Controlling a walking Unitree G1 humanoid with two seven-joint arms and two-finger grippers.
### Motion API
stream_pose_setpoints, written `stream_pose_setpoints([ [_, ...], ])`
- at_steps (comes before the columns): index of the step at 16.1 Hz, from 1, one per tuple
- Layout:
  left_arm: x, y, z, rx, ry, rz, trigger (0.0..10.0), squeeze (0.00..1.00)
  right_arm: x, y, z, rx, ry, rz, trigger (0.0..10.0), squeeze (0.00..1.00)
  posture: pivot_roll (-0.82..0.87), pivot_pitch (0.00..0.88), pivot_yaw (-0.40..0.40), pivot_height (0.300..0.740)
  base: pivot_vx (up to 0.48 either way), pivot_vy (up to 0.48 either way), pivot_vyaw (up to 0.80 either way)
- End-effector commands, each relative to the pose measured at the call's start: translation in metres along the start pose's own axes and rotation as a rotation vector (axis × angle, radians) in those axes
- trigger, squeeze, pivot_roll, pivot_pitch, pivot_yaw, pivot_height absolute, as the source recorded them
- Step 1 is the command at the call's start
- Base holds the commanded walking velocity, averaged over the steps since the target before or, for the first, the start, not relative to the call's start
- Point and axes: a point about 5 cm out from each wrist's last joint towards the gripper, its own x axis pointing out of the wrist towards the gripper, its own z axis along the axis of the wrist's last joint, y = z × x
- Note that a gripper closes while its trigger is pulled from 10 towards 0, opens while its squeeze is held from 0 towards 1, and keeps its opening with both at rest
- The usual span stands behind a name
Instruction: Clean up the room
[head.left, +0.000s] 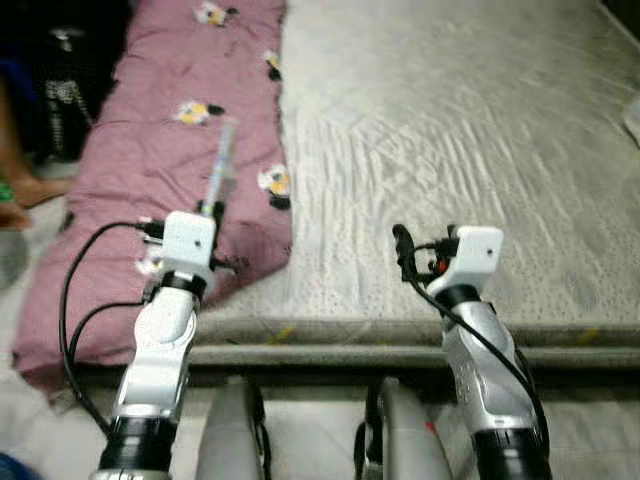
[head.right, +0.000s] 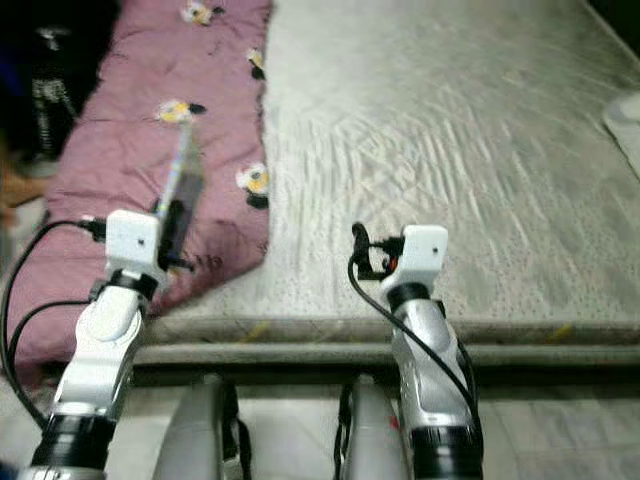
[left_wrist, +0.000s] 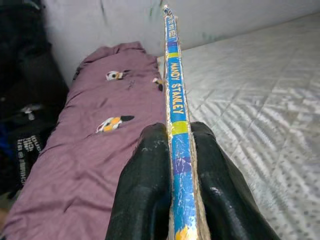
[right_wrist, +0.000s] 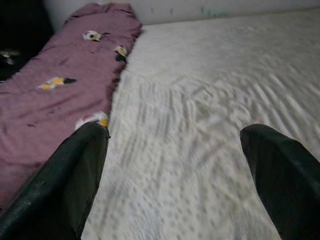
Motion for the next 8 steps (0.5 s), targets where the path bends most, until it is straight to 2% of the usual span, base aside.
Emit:
stream_pose_setpoints([
  [1, 0.000, 0.002, 0.008, -0.020, -0.030, 0.009, 10.0, 0.00, -0.002, -0.008, -0.001, -0.010, -0.002, -0.040, 10.0, 0.00, -0.02, 0.049, 0.017, 0.736, 0.000, 0.000, 0.00],
  [3, 0.000, 0.000, 0.006, -0.059, -0.001, 0.030, 10.0, 0.00, -0.004, -0.012, -0.003, -0.014, 0.004, -0.051, 10.0, 0.00, -0.02, 0.042, 0.023, 0.740, 0.000, 0.000, 0.00],
  [4, -0.001, -0.002, 0.000, 0.002, 0.034, 0.021, 10.0, 0.00, -0.004, -0.014, -0.004, -0.015, 0.008, -0.059, 10.0, 0.00, -0.02, 0.038, 0.027, 0.740, 0.000, 0.000, 0.00],
  [5, -0.003, -0.003, -0.005, 0.026, 0.064, 0.024, 10.0, 0.00, -0.005, -0.015, -0.004, -0.018, 0.009, -0.062, 10.0, 0.00, -0.02, 0.038, 0.027, 0.740, 0.000, 0.000, 0.00],
  [8, -0.005, -0.013, -0.005, -0.016, 0.059, 0.003, 10.0, 0.00, -0.003, -0.016, -0.001, -0.027, 0.001, -0.062, 10.0, 0.00, -0.03, 0.042, 0.013, 0.740, 0.000, 0.000, 0.00],
])
